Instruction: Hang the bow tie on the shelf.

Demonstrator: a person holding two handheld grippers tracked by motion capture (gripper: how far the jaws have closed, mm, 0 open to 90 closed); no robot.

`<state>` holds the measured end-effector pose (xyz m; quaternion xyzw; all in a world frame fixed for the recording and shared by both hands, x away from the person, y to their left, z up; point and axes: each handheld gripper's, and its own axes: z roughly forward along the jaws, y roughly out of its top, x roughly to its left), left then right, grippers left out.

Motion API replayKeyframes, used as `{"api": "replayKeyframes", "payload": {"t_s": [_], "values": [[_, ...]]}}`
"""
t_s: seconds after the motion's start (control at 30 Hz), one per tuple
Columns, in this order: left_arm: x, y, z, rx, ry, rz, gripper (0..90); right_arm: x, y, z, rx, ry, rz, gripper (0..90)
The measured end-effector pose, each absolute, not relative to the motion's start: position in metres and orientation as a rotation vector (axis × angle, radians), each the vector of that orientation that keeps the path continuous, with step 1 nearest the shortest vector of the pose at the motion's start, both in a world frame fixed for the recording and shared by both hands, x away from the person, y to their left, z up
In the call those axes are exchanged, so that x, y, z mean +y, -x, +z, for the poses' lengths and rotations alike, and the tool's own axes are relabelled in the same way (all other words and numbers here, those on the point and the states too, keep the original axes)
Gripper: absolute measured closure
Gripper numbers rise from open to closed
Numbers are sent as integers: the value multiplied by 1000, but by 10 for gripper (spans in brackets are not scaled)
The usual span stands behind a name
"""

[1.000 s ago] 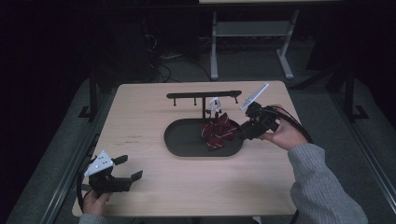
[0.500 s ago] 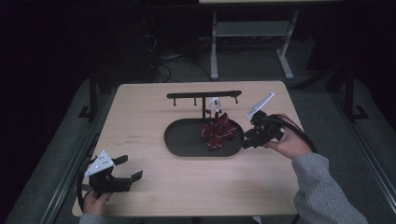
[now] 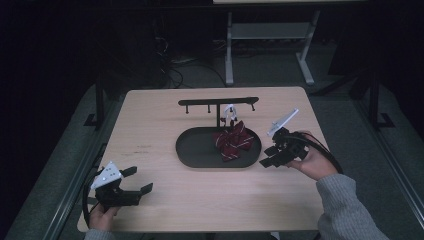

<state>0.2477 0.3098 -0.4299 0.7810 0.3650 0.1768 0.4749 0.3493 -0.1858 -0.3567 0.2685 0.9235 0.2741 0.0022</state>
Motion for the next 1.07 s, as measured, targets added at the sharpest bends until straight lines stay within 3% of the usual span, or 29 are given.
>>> {"api": "replayKeyframes", "payload": {"t_s": [0.87,1.07], "values": [[307,-248,-432,896,-1912,428,131,-213,-319,-402,2882,-960,938,487],[306,-248,-432,896,-1923,421,131,-219,-298,-412,2818,-1001,981,476]]}}
